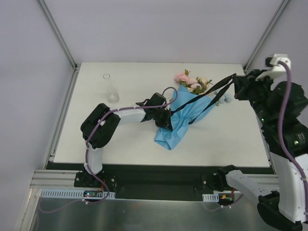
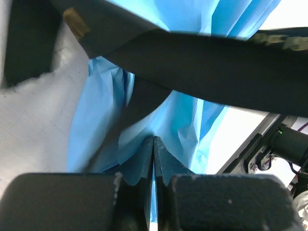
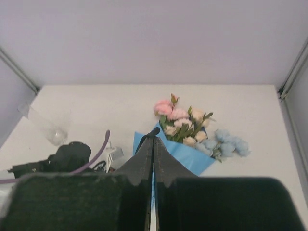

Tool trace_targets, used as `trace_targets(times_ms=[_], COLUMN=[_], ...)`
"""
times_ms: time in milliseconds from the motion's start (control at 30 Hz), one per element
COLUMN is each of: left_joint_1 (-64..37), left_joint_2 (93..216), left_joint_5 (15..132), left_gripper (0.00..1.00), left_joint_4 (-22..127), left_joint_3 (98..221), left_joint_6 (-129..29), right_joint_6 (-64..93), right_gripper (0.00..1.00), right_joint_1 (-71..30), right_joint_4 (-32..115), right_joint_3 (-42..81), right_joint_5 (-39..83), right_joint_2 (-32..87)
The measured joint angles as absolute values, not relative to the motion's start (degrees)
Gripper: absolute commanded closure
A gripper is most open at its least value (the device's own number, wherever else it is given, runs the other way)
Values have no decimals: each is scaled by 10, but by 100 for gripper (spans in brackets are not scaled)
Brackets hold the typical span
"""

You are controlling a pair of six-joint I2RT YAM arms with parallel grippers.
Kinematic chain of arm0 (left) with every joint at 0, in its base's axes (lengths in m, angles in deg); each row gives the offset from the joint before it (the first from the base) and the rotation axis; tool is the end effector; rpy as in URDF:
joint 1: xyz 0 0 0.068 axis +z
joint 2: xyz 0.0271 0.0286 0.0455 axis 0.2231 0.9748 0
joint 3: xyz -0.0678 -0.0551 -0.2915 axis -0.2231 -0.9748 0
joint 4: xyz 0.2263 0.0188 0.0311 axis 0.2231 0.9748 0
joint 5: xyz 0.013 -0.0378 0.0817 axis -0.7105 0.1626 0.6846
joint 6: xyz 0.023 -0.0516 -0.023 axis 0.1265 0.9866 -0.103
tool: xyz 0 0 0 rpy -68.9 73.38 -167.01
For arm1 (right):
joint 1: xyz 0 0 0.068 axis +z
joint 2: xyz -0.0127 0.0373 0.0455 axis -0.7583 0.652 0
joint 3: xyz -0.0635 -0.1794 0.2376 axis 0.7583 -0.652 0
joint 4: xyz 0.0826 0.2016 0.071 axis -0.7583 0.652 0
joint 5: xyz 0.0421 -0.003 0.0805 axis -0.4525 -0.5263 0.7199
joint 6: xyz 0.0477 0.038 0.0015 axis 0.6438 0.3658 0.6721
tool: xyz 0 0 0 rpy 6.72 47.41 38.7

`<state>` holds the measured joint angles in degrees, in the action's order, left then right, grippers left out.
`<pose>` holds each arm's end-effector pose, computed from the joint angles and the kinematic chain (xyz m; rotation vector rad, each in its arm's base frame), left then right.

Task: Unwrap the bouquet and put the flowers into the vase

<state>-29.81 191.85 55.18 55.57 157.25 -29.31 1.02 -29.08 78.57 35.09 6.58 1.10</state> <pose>0.2887 -0.2944 0.2117 0.4774 2.5003 -1.1427 0.0941 0.0281 0.5276 -0.2586 1.5609 0.0805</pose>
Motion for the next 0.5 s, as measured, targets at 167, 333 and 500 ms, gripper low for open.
trace_targets(times_ms=[167,333,500], left_joint_1=[-298,-298,-298], left_joint_2=[1918,1918,1918], left_joint_5=[551,551,551], left_gripper=[100,100,98], left_joint_4=[556,557,559], left_joint_3=[1573,1574,1576], left_joint_6=[-293,-293,-293], right_joint_6=[7,2,-19], right_gripper=[99,99,99], right_joint_1=[-291,-291,-291], right_joint_4=[791,767,731], right_joint_3=[431,473,500], right_joint_5=[30,25,1], right_joint_2=[-16,-42,-78])
